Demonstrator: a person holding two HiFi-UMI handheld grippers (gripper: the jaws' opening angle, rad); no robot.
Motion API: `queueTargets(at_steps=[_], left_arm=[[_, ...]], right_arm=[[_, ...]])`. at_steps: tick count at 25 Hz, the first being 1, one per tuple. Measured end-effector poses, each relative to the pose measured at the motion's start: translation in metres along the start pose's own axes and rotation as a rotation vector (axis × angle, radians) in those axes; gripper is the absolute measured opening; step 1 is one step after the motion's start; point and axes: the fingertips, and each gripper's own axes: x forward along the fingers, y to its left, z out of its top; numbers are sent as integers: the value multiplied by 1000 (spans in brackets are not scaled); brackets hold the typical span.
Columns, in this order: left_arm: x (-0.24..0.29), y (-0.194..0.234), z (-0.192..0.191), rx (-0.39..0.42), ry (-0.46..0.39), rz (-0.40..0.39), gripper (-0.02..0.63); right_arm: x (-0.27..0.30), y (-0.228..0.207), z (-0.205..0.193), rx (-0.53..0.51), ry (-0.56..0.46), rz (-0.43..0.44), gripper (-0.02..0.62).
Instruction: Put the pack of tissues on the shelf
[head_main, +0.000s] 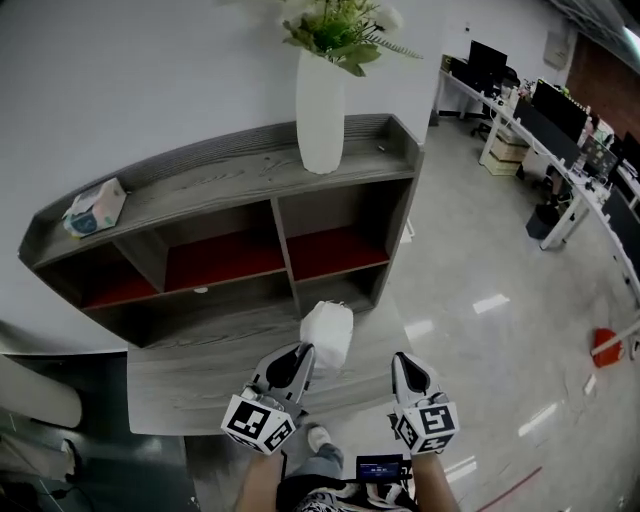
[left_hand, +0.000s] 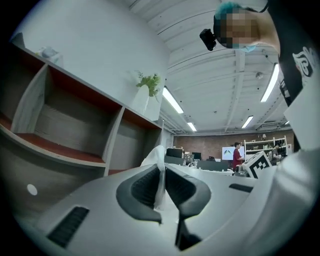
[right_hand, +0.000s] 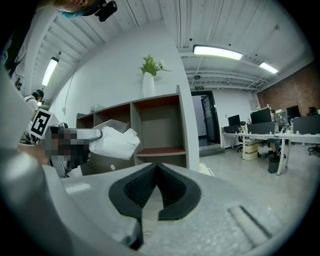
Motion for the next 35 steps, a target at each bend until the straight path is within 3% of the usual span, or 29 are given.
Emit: queueTargets(at_steps=[6,14,24,35], left_arm=[[49,39,-7,-6,26,-24,25],[82,49,-8,-14,36,-29,24],[104,55,0,2,-2,60,24],[119,64,-6,14,-35,153,23]], right_arm=[[49,-20,1,25,23,-29,5],[73,-37,11,31,35,-9,5],[116,-60,35,-19,17,133,5],[145,-71,28,-23,23,236,5]])
